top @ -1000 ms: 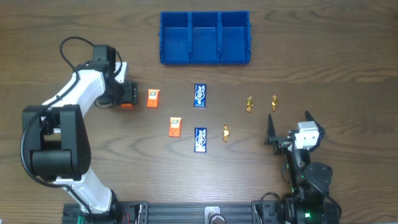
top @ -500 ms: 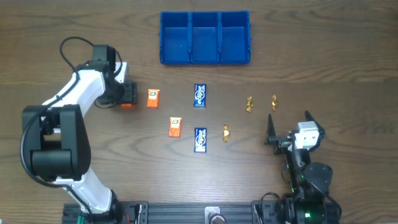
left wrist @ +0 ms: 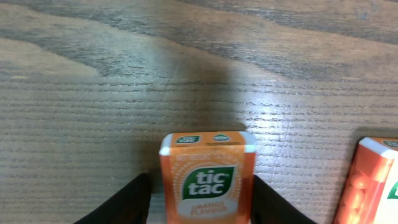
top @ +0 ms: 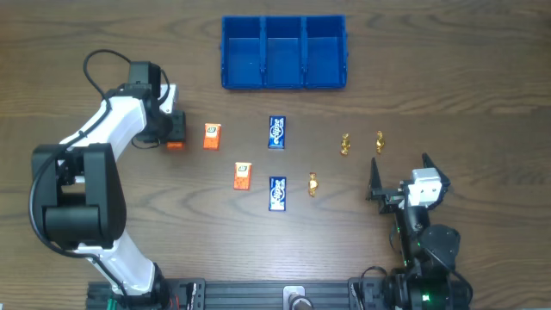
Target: Sort Candies Into Trays
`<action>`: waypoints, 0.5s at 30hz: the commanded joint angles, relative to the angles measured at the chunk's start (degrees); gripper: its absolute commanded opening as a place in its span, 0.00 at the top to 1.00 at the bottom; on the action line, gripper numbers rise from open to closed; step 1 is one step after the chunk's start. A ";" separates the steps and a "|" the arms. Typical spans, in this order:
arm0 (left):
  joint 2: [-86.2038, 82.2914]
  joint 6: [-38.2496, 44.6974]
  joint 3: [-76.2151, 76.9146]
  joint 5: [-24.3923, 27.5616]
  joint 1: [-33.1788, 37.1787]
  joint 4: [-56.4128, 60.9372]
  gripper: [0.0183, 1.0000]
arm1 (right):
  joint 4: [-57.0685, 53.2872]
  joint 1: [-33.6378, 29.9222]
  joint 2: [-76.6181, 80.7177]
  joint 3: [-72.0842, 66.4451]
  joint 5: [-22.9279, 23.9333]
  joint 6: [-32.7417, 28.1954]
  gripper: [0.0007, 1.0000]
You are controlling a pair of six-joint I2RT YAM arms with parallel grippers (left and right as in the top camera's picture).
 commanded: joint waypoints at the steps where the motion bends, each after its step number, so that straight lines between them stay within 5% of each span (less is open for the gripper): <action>1: 1.46 -0.24 0.26 -0.09 -0.35 0.07 0.56 | -0.63 -0.28 -0.13 0.04 0.04 -0.72 0.00; 15: -10.34 -4.87 1.90 -1.90 -3.15 -1.07 0.67 | -0.63 -0.28 -0.13 0.04 0.04 -0.72 0.00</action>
